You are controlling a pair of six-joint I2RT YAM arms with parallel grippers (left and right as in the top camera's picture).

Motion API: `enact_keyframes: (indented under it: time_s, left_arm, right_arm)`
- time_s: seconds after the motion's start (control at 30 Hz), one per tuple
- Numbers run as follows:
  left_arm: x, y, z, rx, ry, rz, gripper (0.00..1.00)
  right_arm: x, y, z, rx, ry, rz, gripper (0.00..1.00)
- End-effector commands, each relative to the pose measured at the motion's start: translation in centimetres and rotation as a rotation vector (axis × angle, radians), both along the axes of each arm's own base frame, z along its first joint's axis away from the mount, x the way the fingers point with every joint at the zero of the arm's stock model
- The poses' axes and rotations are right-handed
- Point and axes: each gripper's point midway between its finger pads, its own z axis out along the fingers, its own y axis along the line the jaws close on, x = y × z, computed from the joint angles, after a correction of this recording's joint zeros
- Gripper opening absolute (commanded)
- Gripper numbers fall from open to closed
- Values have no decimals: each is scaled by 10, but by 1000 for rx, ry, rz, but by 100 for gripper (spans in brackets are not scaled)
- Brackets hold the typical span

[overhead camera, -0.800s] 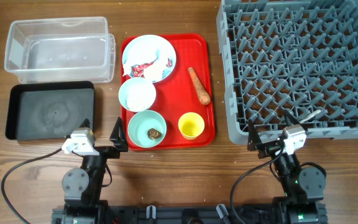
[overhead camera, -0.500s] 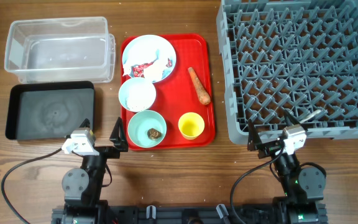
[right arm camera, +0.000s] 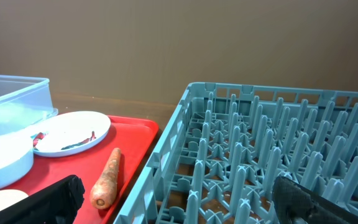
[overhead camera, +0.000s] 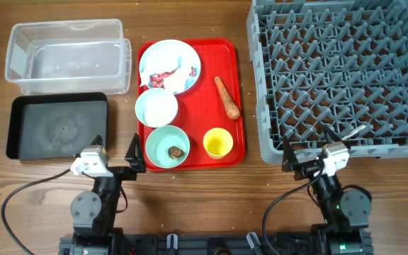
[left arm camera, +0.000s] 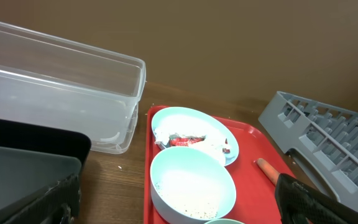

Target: Sort waste into correct bins and load items into the dishwasher rack

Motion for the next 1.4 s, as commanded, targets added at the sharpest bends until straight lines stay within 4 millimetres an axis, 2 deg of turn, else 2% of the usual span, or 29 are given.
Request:
enact_keyframes:
  time_s: [0.0,0.7,0.93,1.07,1.23,1.37]
  left_arm:
    - [0,0,-2,2,-3,0,100]
    - [0,0,-1,2,-4,0,100]
    - [0,0,-1,2,-4,0,100]
    - [0,-1,7,-1,-37,-4,100]
    - [-3,0,40,-4,-97,-3,100]
    - [-4,0,60,-2,-71,-4,100]
  right_arm:
    - [0,1,1,10,-2,5,100]
    - [0,1,1,10,-3,5,100]
    - [-1,2,9,33,-33,10,100]
    - [-3,2,33,38,-127,12,100]
    - [-11,2,68,67,-202,19,100]
    - [-18,2,92,87,-247,23,100]
